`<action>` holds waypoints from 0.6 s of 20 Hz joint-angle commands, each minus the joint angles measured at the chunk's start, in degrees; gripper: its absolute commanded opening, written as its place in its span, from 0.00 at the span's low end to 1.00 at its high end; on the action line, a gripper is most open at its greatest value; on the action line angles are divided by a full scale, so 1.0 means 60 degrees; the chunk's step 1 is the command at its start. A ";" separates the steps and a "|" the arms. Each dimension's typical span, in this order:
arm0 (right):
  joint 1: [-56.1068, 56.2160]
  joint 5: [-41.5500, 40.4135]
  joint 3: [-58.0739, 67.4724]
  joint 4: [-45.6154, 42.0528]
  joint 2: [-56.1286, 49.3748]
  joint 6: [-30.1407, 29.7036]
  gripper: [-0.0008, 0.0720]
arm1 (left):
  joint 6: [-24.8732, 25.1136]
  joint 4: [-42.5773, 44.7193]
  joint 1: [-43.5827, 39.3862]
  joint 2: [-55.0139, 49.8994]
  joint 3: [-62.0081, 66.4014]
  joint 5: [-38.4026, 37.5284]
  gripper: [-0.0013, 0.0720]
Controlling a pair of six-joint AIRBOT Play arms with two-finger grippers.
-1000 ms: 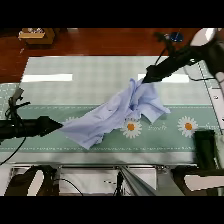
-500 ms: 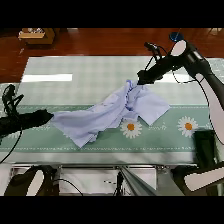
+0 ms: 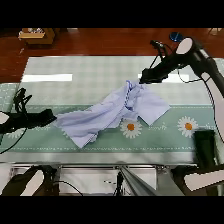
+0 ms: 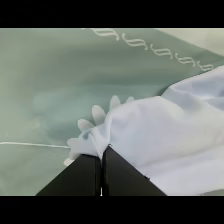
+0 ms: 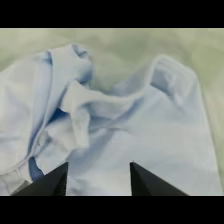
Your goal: Fold the shirts.
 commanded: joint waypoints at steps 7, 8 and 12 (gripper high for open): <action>-0.0667 0.1617 -0.1133 0.0943 0.0517 -0.0237 0.66 | 0.1042 0.0339 0.0011 -0.0390 0.0062 0.0120 0.79; -0.0539 0.1614 -0.1268 0.0885 0.0517 -0.0317 0.66 | 0.0987 0.0962 0.0011 -0.0368 0.0197 -0.0113 0.80; -0.0423 0.1625 -0.1413 0.0834 0.0525 -0.0528 0.66 | 0.0025 0.2681 0.0000 -0.0368 0.0619 -0.2386 0.80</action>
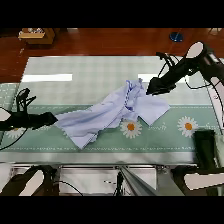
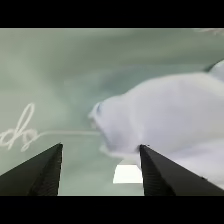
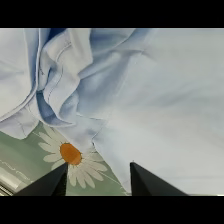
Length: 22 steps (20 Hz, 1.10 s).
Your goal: Fold the shirts.
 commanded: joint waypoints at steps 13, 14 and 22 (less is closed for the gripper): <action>0.0062 -0.0011 -0.0168 -0.0426 0.0022 -0.0477 0.65 | -0.1137 -0.2681 -0.2929 -0.0178 -0.1479 -0.0670 0.85; 0.0062 -0.0007 -0.0168 -0.0426 0.0022 -0.0477 0.65 | -0.1137 -0.2849 -0.3275 -0.0346 -0.1479 -0.0455 0.85; 0.0062 -0.0033 -0.0168 -0.0528 0.0357 -0.0470 0.65 | -0.1202 -0.3920 -0.4918 -0.2211 -0.1472 0.0182 0.85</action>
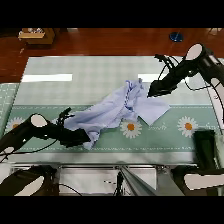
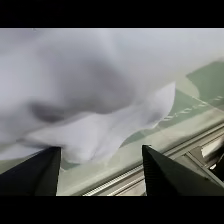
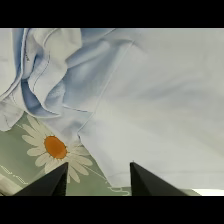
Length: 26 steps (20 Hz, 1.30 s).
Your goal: Fold the shirts.
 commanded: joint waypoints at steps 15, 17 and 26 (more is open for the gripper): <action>0.0004 -0.0015 -0.0004 -0.0302 0.0262 0.0029 0.63 | -0.0882 0.0659 0.0204 0.2295 -0.0033 -0.1705 0.85; 0.0004 0.0000 -0.0004 -0.0302 0.0262 0.0029 0.63 | -0.0874 0.0656 0.0204 0.2226 -0.0346 -0.1523 0.85; 0.0004 -0.0004 -0.0004 -0.0291 0.0262 0.0033 0.61 | -0.0204 -0.1169 0.0197 0.1224 -0.1308 0.1432 0.84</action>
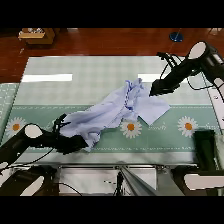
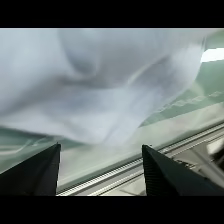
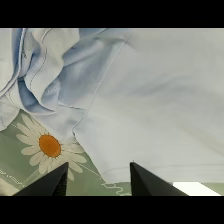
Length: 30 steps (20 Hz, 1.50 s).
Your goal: Fold the shirts.
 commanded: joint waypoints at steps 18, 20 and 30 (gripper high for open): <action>-0.0619 0.0047 -0.1191 0.0794 0.0011 0.0007 0.61 | 0.1049 -0.1861 0.2084 0.1792 0.2167 -0.0597 0.04; -0.0608 -0.0098 -0.1585 0.1155 0.0011 -0.0120 0.61 | 0.1020 -0.1865 0.2688 0.2266 0.2430 -0.0922 0.04; -0.0463 -0.0543 -0.2841 0.2820 0.0248 -0.0488 0.64 | 0.1792 -0.1825 0.7136 0.2659 0.4838 -0.0809 0.04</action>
